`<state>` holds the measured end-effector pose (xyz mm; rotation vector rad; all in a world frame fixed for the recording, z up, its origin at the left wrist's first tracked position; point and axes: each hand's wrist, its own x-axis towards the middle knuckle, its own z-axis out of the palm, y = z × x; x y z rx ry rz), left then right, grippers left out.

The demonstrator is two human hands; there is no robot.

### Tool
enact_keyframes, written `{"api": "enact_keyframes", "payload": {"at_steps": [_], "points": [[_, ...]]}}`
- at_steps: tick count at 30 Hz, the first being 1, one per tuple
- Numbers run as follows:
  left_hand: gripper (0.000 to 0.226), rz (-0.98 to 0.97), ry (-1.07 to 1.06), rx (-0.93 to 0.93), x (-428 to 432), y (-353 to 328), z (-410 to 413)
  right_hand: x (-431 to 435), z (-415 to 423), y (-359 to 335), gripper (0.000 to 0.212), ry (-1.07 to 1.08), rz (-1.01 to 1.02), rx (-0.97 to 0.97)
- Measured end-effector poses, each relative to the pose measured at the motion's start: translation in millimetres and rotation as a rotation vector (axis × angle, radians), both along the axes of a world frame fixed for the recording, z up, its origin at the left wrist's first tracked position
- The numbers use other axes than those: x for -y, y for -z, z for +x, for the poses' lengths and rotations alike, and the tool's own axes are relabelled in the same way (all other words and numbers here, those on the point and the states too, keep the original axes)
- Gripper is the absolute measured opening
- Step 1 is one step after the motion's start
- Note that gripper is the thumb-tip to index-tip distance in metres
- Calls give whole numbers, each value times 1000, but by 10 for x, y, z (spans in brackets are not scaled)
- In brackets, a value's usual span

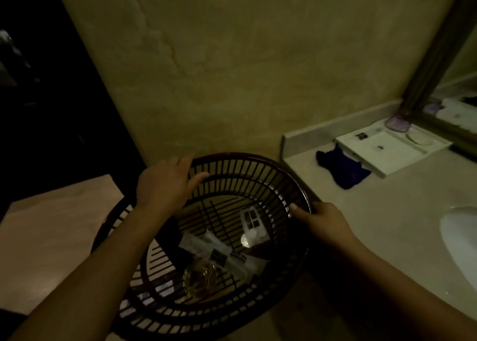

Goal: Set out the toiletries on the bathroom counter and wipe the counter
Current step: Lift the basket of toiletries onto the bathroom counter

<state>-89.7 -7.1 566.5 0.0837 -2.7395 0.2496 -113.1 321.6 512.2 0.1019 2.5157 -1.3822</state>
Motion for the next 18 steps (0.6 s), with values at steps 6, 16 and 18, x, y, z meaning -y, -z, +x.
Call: {"api": "enact_keyframes", "payload": {"at_steps": [6, 16, 18], "points": [[68, -2, 59, -73, -203, -666, -136, -188, -83, -639, 45, 24, -49, -136], [63, -62, 105, -118, -1156, -1476, -863, -1081, -408, -1402, 41, 58, -63, -251], [73, -19, 144, -123, -1361, -1515, -1054, -1325, -505, -1477, 40, 77, -50, -261]]}}
